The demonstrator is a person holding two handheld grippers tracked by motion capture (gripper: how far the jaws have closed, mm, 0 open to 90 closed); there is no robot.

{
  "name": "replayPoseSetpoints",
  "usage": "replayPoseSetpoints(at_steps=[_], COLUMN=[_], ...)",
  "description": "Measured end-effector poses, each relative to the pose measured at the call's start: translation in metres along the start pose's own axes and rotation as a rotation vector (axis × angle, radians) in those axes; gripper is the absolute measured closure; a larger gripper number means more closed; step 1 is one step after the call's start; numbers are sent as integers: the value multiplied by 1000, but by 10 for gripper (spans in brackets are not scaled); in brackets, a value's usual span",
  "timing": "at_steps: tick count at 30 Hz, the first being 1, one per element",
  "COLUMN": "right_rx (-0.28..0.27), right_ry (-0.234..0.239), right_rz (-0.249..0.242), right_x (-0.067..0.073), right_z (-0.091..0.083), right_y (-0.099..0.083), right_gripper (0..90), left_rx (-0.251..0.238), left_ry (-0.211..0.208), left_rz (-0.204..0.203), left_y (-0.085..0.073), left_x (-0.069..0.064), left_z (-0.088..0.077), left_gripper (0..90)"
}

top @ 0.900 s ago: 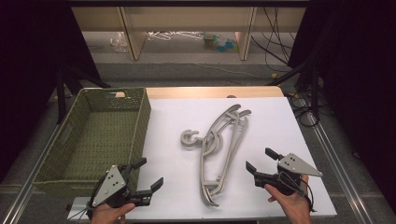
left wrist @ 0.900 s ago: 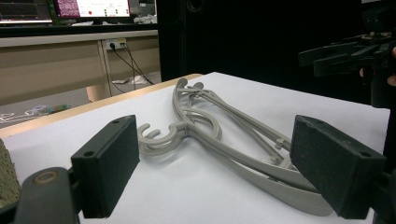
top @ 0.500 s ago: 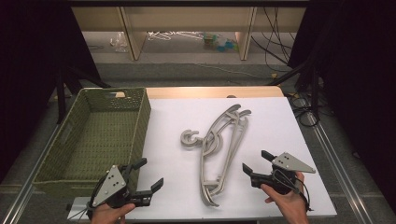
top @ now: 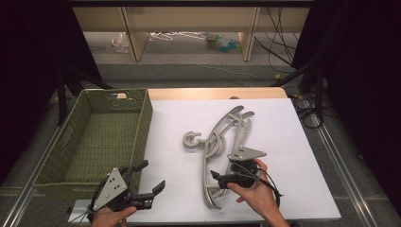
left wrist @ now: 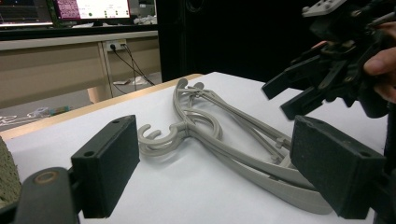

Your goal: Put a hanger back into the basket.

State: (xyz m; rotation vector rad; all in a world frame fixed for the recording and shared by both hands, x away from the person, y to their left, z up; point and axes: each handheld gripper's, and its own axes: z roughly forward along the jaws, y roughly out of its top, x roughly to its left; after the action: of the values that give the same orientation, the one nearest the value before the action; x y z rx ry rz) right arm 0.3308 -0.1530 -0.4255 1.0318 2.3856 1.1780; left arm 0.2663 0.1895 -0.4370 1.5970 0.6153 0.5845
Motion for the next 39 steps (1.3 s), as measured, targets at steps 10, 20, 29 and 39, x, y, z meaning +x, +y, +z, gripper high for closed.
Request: replayPoseSetpoints(at_steps=[10, 20, 29, 39], right_rx=[197, 349, 371, 383], right_ry=[30, 43, 96, 113], right_rz=[-5, 46, 99, 99], right_x=[16, 5, -4, -8], right_z=[56, 91, 83, 66], right_y=[14, 16, 17, 18], right_gripper=[212, 365, 516, 616], left_rx=[0, -8, -8, -8], left_ry=[-2, -3, -7, -7], left_rz=[-3, -3, -8, -7], left_y=[0, 1, 2, 3], left_x=[0, 1, 0, 1], left_z=[0, -1, -2, -2], left_gripper=[157, 157, 158, 159])
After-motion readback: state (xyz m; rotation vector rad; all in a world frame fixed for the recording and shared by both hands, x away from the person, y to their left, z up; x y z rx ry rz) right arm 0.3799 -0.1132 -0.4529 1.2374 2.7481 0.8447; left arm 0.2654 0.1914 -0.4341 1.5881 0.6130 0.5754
